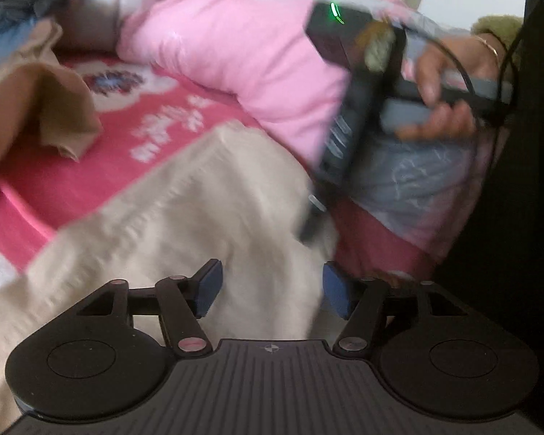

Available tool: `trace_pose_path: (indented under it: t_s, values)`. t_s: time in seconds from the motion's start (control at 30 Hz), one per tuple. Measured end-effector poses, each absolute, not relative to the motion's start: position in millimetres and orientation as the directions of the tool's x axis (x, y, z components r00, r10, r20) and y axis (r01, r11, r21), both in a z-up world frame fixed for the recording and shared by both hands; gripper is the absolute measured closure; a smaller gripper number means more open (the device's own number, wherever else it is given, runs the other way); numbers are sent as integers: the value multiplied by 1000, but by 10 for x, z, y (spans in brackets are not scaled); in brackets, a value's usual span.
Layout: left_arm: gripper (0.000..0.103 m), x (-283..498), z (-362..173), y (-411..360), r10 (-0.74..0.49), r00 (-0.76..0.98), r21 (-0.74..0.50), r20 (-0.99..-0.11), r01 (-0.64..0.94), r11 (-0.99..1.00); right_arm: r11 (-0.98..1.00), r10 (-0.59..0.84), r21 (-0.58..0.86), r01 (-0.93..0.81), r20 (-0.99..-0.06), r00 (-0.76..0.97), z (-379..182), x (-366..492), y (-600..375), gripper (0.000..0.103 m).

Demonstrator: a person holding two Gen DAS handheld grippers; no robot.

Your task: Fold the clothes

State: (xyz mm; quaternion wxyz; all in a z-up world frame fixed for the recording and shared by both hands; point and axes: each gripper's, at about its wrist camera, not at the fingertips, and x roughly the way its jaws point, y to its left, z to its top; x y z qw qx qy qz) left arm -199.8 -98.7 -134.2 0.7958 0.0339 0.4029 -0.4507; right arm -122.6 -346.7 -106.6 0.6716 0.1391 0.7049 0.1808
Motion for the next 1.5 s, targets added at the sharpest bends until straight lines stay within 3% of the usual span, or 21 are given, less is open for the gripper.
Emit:
trace_pose_path:
  t_s: [0.17,0.33,0.5,0.7,0.93,1.07,1.33,1.4,1.43,1.5]
  values:
    - [40,-1949,-1420,-1112,-671,291,-325,-682,702,634,855,510,488,-175,-853,114,-727,-1056,-3216,58]
    - [54,-1721,-1512,-1072,-609,331,-350,-721,585,732,841,540,487,-236,-782,312,-452,-939,-3345,55]
    - [57,-1619,-1565,-975,-593,354,-375,-724,520,768,866,376,234,-442,-887,267,-368,-1052,-3334,55]
    - [60,-1546,-1594,-981,-588,368,-400,-720,472,785,590,119,-87,-803,-974,193,-630,-1627,-3048,55]
    - [66,-1360,-1621,-745,-602,382,-526,-701,292,798,476,104,-191,-859,-957,270,-950,-1833,-2888,56]
    - [66,-1306,-1633,-680,-608,391,-562,-691,238,792,470,59,-326,-820,-915,398,-1028,-1771,-2832,63]
    - [66,-1309,-1661,-670,-611,393,-565,-687,239,790,448,37,-329,-832,-922,384,-1092,-1811,-2888,65]
    - [67,-1321,-1656,-667,-612,397,-564,-684,245,789,429,24,-343,-836,-920,390,-1145,-1827,-2896,81]
    - [70,-1329,-1650,-670,-610,401,-559,-684,251,791,429,24,-338,-838,-923,384,-1122,-1820,-2907,94]
    - [79,-1350,-1633,-669,-610,407,-549,-681,267,792,414,35,-325,-850,-928,372,-1002,-1826,-2913,95]
